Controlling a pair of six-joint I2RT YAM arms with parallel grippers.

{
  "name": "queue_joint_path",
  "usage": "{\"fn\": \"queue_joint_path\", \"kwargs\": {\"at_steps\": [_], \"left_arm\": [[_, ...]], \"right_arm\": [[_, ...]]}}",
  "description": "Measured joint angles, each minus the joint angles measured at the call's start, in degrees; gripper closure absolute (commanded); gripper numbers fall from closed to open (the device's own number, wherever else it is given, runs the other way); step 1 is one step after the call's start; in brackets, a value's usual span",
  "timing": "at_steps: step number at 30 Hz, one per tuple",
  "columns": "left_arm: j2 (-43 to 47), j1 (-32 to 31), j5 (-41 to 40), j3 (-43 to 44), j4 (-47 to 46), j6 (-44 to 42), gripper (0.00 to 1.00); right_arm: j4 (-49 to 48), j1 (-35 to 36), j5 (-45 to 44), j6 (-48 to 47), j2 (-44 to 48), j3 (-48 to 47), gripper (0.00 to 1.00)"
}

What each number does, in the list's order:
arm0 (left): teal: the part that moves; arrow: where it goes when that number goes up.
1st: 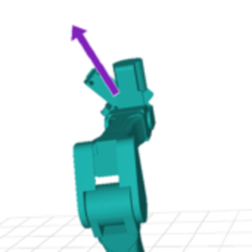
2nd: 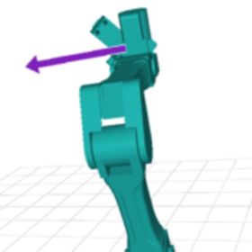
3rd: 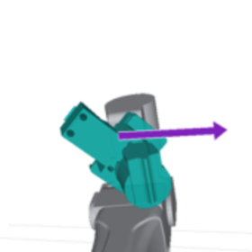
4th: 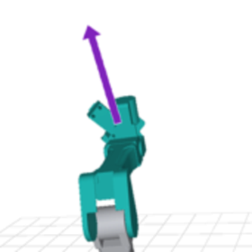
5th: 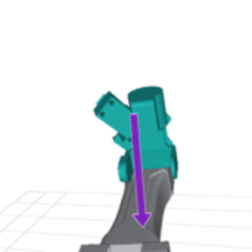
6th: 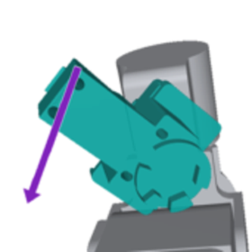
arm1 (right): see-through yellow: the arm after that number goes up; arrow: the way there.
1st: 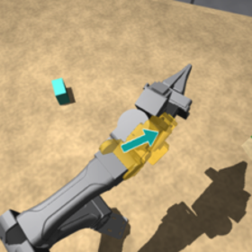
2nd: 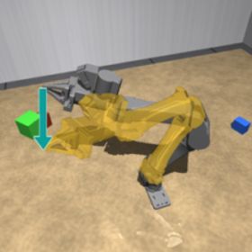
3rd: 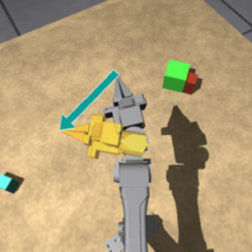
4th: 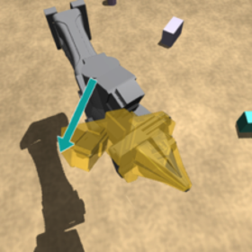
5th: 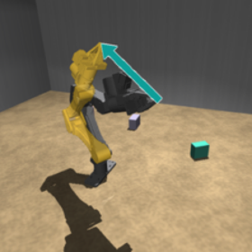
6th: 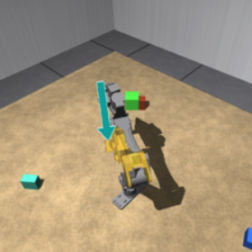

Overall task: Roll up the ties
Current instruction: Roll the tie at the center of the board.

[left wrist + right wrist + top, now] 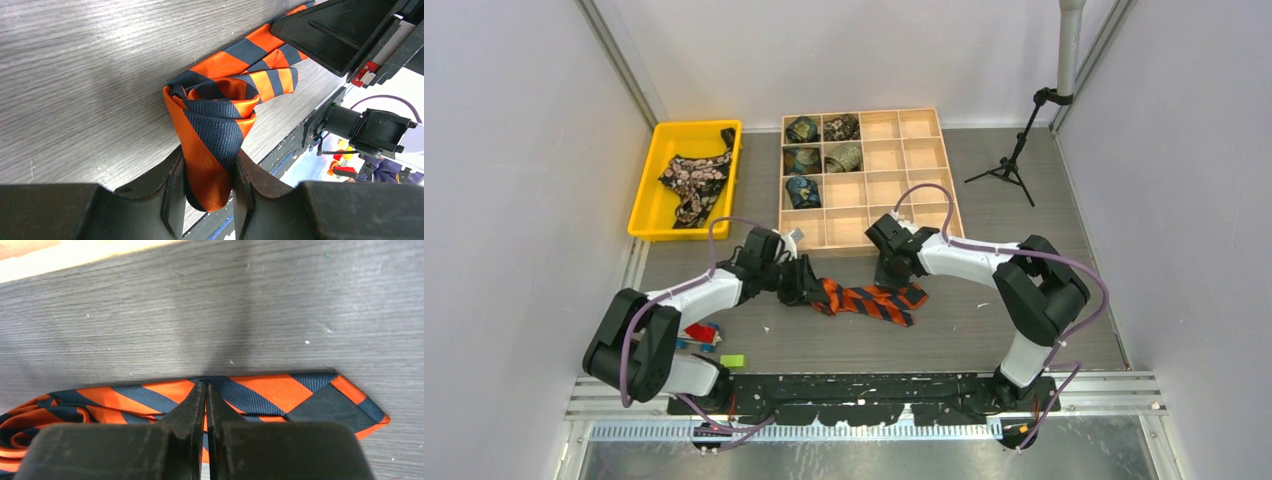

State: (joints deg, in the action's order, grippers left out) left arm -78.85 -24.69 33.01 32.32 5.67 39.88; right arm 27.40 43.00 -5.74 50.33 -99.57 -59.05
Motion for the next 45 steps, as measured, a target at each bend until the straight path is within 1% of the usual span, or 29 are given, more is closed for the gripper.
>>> {"fn": "queue_joint_path", "kwargs": {"at_steps": [5, 12, 14, 17, 20, 24, 29, 37, 45], "left_arm": [[2.7, 0.0, -0.1, 0.0, 2.1, -0.1, 0.73], [4.1, 0.0, -0.9, -0.2, 4.5, -1.4, 0.73], [4.1, 0.0, -1.5, -0.2, 5.3, -1.7, 0.73], [4.5, 0.0, -2.9, -0.2, 7.2, -2.7, 0.73], [5.8, -0.1, -4.9, -0.2, 9.5, -4.0, 0.73], [7.5, -0.8, -8.4, 0.4, 13.3, -5.5, 0.73], [7.9, -2.8, -13.7, 2.1, 17.1, -6.4, 0.74], [7.9, -6.6, -21.0, 4.7, 20.6, -6.9, 0.74], [7.9, -8.7, -25.5, 6.1, 22.8, -6.9, 0.76]], "right_arm": [[0.4, 2.5, -1.0, 3.3, 2.3, 2.5, 0.91], [5.6, 7.5, -1.3, 6.2, 4.5, 3.4, 0.91], [8.8, 7.5, -2.5, 5.7, 4.7, 1.9, 0.91], [12.6, 7.3, -4.8, 4.2, 4.8, -2.9, 0.91], [13.1, 7.1, -5.8, 3.1, 5.4, -6.7, 0.91], [11.0, 7.5, -5.2, 2.5, 6.6, -7.6, 0.9], [6.0, 9.8, -2.6, 2.5, 5.9, -7.9, 0.91], [-4.1, 11.7, 3.8, 3.0, -2.6, -10.3, 0.91], [-9.4, 12.8, 8.3, 4.3, -8.1, -11.3, 0.91]]}}
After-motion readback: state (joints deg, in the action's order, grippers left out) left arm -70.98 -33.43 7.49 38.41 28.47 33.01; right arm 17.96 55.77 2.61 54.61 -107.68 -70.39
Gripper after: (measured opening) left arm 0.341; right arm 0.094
